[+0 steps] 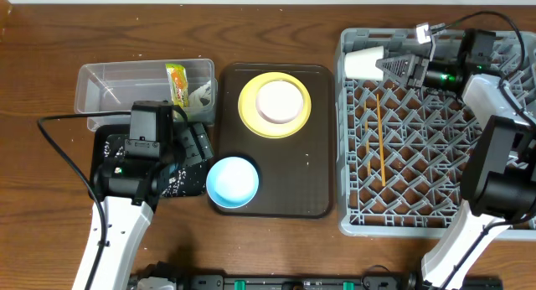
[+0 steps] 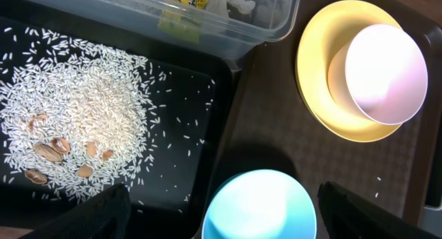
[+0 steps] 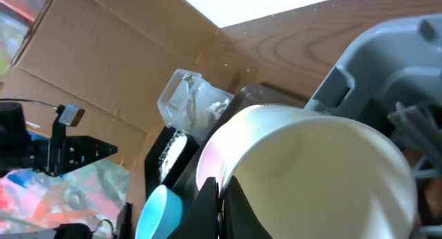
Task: Sort waste into correct bins and load items into the dishwasher rack
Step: 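Lower the white cup upside down into the rack and open right gripper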
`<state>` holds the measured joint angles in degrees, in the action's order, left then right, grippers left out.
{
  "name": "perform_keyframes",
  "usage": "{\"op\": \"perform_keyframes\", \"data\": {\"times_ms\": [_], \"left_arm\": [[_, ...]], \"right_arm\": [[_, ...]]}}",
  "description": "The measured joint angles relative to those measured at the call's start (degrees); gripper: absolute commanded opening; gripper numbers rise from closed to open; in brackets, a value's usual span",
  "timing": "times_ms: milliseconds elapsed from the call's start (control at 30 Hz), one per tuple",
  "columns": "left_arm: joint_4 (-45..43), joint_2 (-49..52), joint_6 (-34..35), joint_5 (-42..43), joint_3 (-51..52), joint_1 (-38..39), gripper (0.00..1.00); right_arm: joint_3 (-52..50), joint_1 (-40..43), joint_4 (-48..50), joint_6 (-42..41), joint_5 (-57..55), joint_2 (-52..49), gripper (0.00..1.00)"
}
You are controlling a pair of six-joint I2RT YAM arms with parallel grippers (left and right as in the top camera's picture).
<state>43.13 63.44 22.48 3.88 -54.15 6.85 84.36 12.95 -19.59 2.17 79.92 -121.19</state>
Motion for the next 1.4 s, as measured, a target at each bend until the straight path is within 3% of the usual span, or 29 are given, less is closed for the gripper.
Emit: {"op": "perform_keyframes", "data": {"times_ms": [800,1033,1400], "left_arm": [[0.0,0.0,0.0,0.0,0.0,0.0,0.89],[0.0,0.0,0.0,0.0,0.0,0.0,0.90],[0.0,0.0,0.0,0.0,0.0,0.0,0.89]], "right_arm": [[-3.2,6.4,-5.0,0.4,0.6,0.0,0.04],[-3.3,9.5,-5.8,-0.3,-5.2,-0.3,0.10],[-3.4,9.9,-6.9,-3.2,-16.0,0.2,0.10]]}}
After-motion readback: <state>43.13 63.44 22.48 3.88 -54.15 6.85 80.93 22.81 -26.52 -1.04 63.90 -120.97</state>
